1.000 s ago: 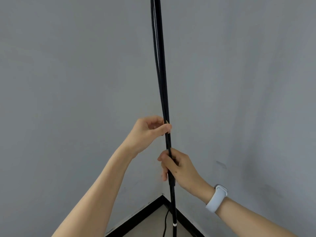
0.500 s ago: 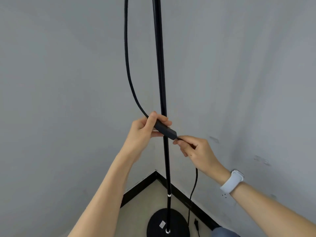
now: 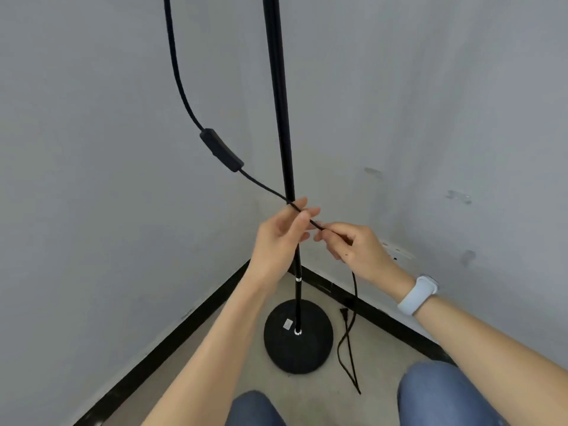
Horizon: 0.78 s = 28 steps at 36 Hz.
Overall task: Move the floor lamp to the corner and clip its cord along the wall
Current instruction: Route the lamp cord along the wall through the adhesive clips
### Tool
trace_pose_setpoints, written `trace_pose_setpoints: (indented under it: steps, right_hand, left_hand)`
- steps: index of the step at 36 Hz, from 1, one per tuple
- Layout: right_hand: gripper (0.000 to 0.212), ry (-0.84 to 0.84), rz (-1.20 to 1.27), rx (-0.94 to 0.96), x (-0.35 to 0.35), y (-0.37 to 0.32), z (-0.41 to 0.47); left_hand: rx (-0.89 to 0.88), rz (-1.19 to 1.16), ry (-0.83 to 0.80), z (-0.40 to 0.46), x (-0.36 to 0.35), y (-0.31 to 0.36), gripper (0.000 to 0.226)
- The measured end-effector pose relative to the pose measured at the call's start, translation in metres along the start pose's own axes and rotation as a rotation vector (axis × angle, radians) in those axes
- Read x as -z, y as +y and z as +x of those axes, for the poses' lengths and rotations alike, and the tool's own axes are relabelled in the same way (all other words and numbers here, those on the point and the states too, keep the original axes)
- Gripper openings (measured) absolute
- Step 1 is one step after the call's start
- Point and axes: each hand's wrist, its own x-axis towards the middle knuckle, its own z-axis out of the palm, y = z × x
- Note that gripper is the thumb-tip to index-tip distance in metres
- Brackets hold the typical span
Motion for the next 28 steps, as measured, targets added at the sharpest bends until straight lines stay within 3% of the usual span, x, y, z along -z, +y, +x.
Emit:
trace_pose_setpoints:
  steps: [3, 6, 7, 9, 11, 14, 17, 20, 23, 25, 28]
  right_hand:
    - [0.026, -0.095, -0.045, -0.130, -0.004, 0.019, -0.026]
    - [0.023, -0.178, -0.078, -0.356, 0.007, 0.051, -0.069]
    - [0.021, -0.163, -0.097, -0.416, 0.013, 0.061, -0.083]
    - [0.022, -0.072, -0.155, -0.501, 0.028, 0.073, -0.107]
    - [0.023, 0.057, -0.217, -0.529, 0.040, 0.074, -0.124]
    - [0.021, 0.128, -0.302, -0.513, 0.051, 0.070, -0.135]
    - [0.021, 0.057, -0.385, -0.509, 0.061, 0.059, -0.141]
    - [0.018, 0.057, -0.372, -0.485, 0.066, 0.049, -0.150]
    - [0.015, 0.041, -0.351, -0.473, 0.082, 0.045, -0.162]
    - [0.013, 0.015, -0.343, -0.493, 0.102, 0.046, -0.177]
    - [0.024, 0.082, -0.343, -0.506, 0.137, 0.055, -0.210]
  left_hand:
    - [0.023, -0.045, 0.108, -0.005, -0.006, -0.014, 0.023]
    - [0.099, -0.325, 0.299, -0.003, 0.007, -0.033, 0.029]
    - [0.129, -0.376, 0.385, -0.003, 0.012, -0.041, 0.029]
    - [0.197, -0.257, 0.484, -0.006, 0.014, -0.055, 0.027]
    - [0.273, 0.029, 0.394, -0.015, 0.001, -0.069, 0.021]
    - [0.252, 0.390, 0.063, -0.043, -0.034, -0.082, 0.022]
    - [-0.146, 0.492, -0.150, -0.063, -0.070, -0.072, 0.010]
    - [-0.593, 0.770, -0.340, -0.062, -0.101, -0.068, 0.029]
    - [-0.595, 0.979, -0.548, -0.053, -0.120, -0.066, 0.023]
    - [-0.583, 0.961, -0.554, -0.049, -0.123, -0.069, 0.014]
    - [-0.527, 0.961, -0.332, -0.041, -0.122, -0.072, 0.014]
